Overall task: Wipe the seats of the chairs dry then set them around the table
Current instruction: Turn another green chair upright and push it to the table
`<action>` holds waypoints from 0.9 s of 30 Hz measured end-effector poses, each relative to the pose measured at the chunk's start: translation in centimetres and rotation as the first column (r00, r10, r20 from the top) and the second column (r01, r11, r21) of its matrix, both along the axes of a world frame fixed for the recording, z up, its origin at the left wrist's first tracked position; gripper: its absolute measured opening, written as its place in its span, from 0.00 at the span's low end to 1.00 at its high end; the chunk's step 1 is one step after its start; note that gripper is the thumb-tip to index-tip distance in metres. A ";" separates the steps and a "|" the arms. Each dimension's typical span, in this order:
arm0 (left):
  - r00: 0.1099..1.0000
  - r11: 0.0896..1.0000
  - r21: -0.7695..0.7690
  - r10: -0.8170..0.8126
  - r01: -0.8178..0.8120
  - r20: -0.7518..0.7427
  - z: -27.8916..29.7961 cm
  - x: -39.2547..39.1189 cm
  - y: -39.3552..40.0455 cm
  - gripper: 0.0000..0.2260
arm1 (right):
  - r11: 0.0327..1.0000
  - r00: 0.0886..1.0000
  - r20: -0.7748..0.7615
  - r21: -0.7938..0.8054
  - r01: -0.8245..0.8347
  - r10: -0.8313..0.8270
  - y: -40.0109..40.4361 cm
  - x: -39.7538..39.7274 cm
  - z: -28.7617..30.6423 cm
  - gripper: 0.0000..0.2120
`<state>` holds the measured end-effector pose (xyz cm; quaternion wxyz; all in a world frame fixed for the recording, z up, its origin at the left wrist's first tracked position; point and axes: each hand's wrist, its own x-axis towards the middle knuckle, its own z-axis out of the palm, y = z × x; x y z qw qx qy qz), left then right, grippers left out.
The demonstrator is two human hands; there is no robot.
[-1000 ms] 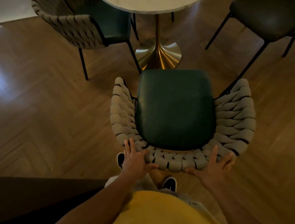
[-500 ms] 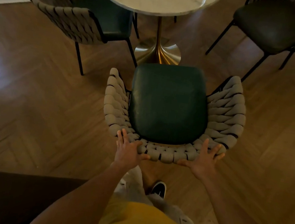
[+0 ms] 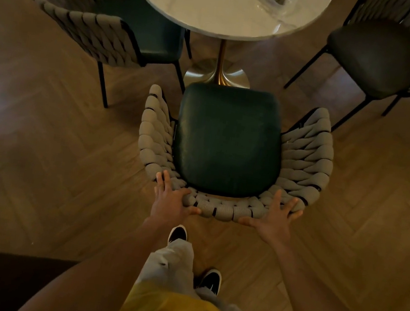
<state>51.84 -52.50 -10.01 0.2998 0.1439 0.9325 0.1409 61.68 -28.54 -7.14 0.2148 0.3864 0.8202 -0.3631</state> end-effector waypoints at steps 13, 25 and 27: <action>0.999 1.000 0.021 -0.014 0.015 -0.029 0.5 -9.2 2.6 0.30 | 0.999 0.997 0.070 0.044 0.030 -0.033 2.2 -9.8 0.0 0.64; 0.998 0.998 0.007 -0.057 0.057 0.029 0.4 -9.9 2.7 0.31 | 0.998 0.991 0.131 0.063 0.027 -0.035 2.7 -10.7 -0.3 0.65; 0.997 0.998 0.010 -0.066 0.065 0.043 0.7 -9.9 2.7 0.30 | 0.997 0.991 0.127 0.063 0.038 -0.046 2.6 -10.6 -0.4 0.64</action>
